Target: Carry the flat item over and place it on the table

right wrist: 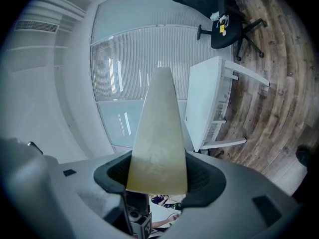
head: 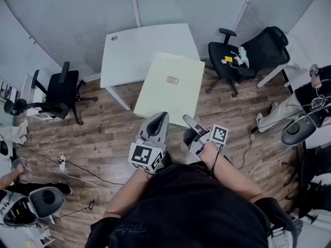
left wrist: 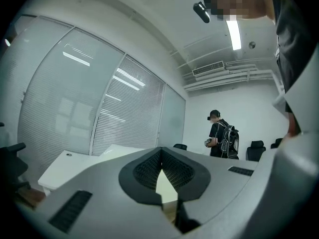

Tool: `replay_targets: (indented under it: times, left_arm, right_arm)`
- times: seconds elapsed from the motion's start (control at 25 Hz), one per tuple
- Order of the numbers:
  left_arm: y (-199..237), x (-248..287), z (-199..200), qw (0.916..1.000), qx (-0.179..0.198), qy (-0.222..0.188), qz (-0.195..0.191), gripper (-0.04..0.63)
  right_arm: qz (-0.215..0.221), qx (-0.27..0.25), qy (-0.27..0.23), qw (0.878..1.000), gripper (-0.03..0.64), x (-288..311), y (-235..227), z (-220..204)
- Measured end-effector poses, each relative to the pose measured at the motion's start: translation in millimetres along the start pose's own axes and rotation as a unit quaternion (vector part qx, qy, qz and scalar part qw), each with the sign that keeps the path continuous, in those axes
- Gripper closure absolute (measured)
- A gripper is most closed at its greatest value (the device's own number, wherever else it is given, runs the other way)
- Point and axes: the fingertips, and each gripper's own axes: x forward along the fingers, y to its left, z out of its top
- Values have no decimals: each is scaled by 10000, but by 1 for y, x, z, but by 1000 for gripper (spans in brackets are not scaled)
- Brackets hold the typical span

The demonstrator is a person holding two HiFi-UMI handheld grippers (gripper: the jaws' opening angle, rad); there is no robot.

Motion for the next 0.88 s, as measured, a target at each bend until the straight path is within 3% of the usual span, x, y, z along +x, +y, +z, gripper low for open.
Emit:
replay_targets:
  times: [0.56, 0.88]
  left_arm:
    - [22, 9, 3, 9999, 22, 0, -116, 583]
    - [21, 6, -6, 9999, 66, -40, 102, 581]
  right_arm:
    - [19, -49, -167, 9998, 327, 23, -4, 13]
    - [149, -89, -14, 9998, 327, 25, -11, 17]
